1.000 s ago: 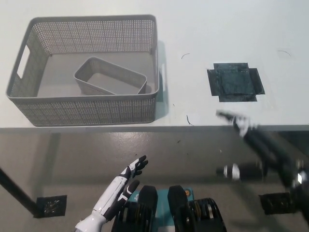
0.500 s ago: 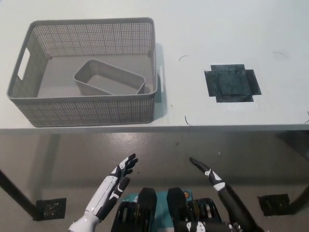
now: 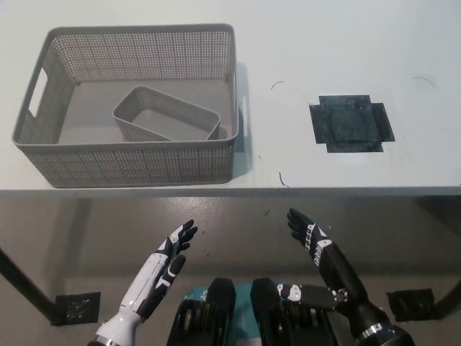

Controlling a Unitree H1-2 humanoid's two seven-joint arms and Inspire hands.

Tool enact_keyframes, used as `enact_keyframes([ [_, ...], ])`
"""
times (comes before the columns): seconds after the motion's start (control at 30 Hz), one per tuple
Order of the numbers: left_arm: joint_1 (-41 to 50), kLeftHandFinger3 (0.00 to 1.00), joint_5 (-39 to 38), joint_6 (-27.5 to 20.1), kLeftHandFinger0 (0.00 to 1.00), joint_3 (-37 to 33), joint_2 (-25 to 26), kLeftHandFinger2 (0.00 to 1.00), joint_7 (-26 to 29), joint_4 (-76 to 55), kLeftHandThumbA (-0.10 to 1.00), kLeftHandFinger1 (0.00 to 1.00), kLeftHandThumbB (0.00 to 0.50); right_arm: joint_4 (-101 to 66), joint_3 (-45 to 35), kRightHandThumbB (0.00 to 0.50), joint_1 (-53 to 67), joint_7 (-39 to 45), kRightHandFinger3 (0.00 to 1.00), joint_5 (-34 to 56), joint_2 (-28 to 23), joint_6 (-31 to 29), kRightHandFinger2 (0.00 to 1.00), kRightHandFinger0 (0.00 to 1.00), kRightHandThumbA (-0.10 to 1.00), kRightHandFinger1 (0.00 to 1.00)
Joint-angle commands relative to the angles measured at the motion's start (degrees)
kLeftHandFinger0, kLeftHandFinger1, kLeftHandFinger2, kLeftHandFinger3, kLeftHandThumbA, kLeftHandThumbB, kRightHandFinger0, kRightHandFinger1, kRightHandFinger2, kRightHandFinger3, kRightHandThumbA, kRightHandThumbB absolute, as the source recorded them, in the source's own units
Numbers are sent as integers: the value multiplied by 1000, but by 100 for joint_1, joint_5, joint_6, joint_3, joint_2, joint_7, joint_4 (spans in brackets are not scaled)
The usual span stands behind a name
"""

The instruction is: Use the right hand to pick up a small rectangular container and put it into a bigger container on the left side

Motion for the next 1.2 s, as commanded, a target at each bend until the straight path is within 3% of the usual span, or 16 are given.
enact_keyframes([
  [0.0, -182, 1000, 4, -264, 1000, 79, 83, 1000, 139, -56, 1000, 1000, 279, 24, -36, 106, -238, 242, 1000, 441, 70, 56, 1000, 1000, 1000, 1000],
  [0.33, -240, 1000, 39, -187, 1000, 64, 113, 1000, 119, 6, 1000, 1000, 276, -116, 56, 122, -261, 240, 1000, 279, -4, 247, 1000, 1000, 1000, 1000],
  [0.73, -247, 1000, 29, -149, 1000, 63, 155, 1000, 104, 51, 1000, 1000, 264, -64, 212, 142, -308, 313, 1000, 116, -117, 55, 1000, 1000, 1000, 1000],
  [1.17, -132, 1000, -86, 14, 1000, -34, 201, 1000, -93, -42, 1000, 1000, 313, -105, 366, 153, -253, 253, 1000, -64, -174, 56, 1000, 1000, 1000, 1000],
])
